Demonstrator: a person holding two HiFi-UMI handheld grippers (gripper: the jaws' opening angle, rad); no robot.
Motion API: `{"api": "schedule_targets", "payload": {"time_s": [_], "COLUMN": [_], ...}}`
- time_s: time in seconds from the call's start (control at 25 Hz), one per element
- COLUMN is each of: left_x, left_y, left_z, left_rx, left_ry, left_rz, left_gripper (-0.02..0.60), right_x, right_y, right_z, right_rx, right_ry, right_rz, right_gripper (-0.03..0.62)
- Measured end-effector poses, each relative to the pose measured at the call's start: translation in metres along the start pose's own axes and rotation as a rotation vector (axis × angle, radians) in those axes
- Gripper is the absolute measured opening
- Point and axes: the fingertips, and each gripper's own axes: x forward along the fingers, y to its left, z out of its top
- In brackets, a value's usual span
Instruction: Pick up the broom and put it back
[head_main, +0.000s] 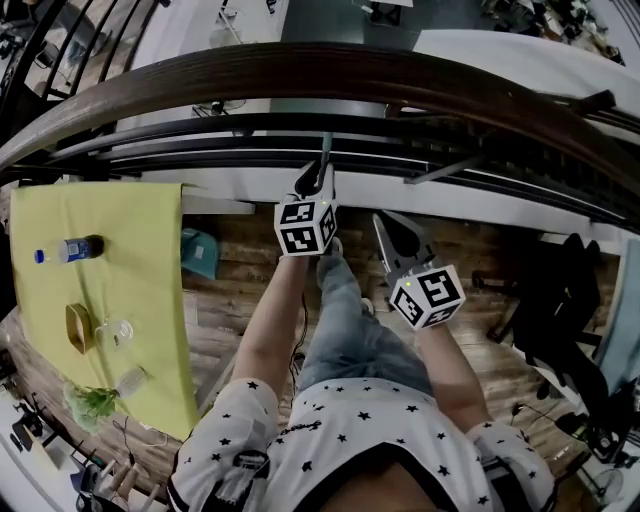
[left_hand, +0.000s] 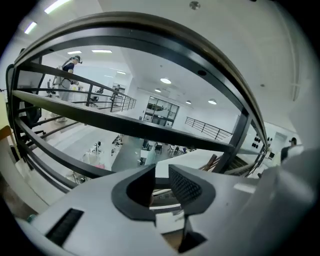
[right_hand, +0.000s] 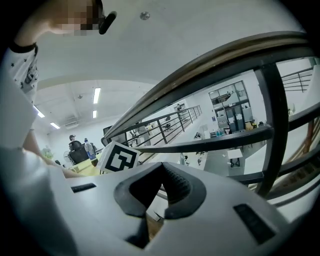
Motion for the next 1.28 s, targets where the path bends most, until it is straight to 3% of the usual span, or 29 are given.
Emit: {"api": "schedule_targets", "payload": {"time_s": [0.08,0.44,0.92,1.08,1.28], "left_x": [0.013,0.065,0.108,0.113,0.105], "left_y": [0.004,0.020,0.037,0.040,0.034], "left_z": [-0.003,-0.017,-0.027,-0.023,-0.020], "left_rx": [0.013,0.064,0.127,0.154,0.202], "left_ry": [0.007,0.056,0.112,0.108,0.115], "left_rz": [-0.013,0.001,0.035,0.060,0.060], "left_gripper": [0.124,0.179,0.179,0.110,0.100], "right_x": [0.004,0.014,0.017,0.014,0.006], "right_y": [-0.003,-0.020,-0.038,-0.041,-0.036], "right_z": [-0.004,-0.009,-0.012,-0.012,-0.009], "right_rx": [0.007,0.024,0.025,0.031,0.036], "right_ry": [0.004,0.014,0.034,0.033,0.028], "right_rz": [-0.007,-0.033,-0.066,-0.077,-0.080], "right_gripper": [-0.006,-0.006,-0.006,-0.006,-0.006]}}
